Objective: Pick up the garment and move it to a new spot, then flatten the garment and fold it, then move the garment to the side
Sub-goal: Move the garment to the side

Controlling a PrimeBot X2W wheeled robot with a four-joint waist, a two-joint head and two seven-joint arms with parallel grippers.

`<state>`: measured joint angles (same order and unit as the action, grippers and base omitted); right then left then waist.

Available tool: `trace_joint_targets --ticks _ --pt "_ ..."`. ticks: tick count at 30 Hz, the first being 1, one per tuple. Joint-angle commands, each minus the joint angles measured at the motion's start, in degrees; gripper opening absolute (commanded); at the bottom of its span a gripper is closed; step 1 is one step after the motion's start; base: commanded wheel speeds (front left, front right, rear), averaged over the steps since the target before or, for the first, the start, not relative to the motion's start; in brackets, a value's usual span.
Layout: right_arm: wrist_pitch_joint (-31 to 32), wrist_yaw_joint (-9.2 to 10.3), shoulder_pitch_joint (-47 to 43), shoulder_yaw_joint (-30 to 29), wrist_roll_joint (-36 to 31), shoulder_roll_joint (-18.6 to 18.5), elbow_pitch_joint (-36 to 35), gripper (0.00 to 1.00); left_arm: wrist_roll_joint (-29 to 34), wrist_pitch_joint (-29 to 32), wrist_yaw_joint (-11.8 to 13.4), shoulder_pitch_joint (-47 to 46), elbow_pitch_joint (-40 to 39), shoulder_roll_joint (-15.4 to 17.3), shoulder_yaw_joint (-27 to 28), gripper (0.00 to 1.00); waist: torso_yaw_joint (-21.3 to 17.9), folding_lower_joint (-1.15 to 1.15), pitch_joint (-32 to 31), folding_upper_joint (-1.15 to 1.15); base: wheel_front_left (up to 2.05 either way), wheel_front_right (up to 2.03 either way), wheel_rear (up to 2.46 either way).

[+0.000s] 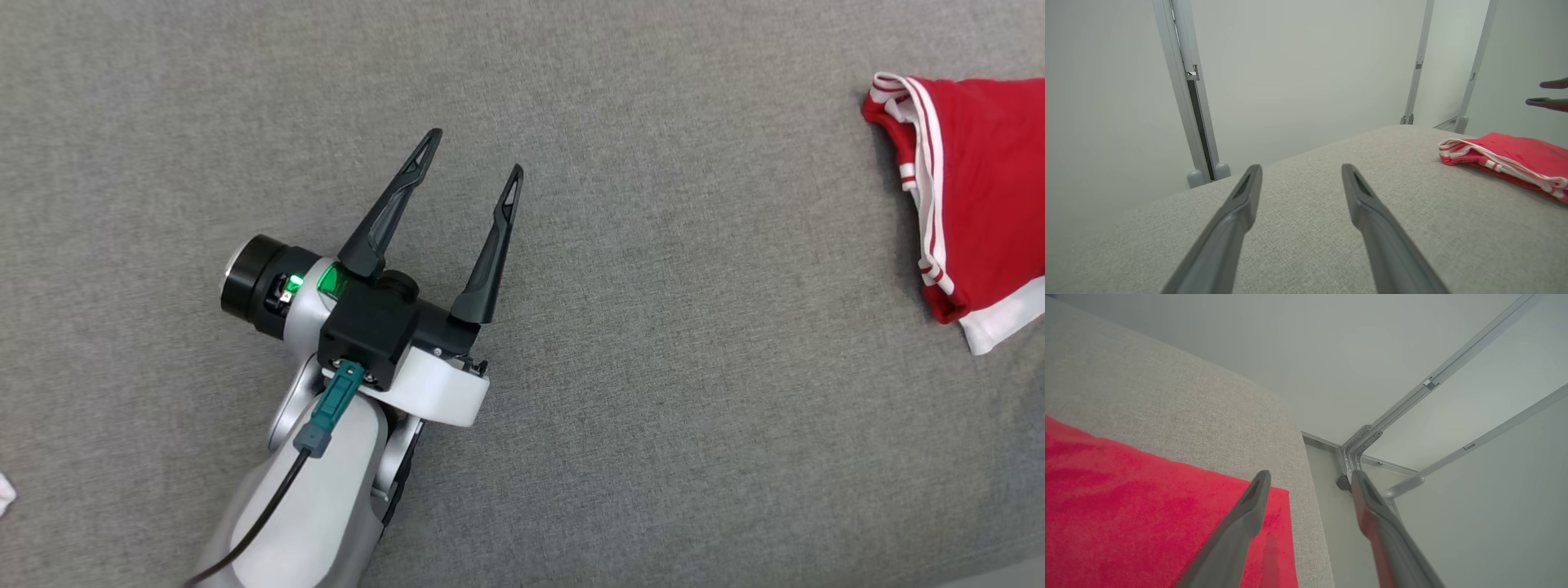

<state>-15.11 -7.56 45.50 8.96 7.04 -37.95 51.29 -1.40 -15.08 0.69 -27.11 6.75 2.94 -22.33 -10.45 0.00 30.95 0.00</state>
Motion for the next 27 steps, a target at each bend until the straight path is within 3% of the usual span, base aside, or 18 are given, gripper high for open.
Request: trace_joint_targets --ticks 1,8,19,27 --pt "-0.04 0.13 -0.46 -1.73 0.13 0.37 -1.41 1.00 -0.48 -0.11 0.52 0.67 -0.08 0.23 0.18 1.00 0.86 0.00 -1.71 0.00 0.00 0.00 0.00" --pt "-0.05 0.13 -5.89 -5.93 -0.01 6.48 -11.33 1.00 -3.03 -0.11 1.97 3.83 -0.12 0.11 0.79 1.00 3.70 0.00 -8.89 0.00 0.00 0.00 0.00" --pt "-0.05 0.13 -19.34 -4.87 3.75 17.75 -27.86 1.00 -6.47 -0.11 3.74 12.32 -0.23 0.06 5.28 1.00 10.24 0.00 -18.84 0.00 0.00 0.00 0.00" --pt "-0.04 0.13 -29.18 -7.24 1.98 25.70 -35.32 1.00 -7.50 -0.11 3.83 18.02 -0.28 0.03 7.84 1.00 13.46 0.00 -23.08 0.00 0.00 0.00 0.00"
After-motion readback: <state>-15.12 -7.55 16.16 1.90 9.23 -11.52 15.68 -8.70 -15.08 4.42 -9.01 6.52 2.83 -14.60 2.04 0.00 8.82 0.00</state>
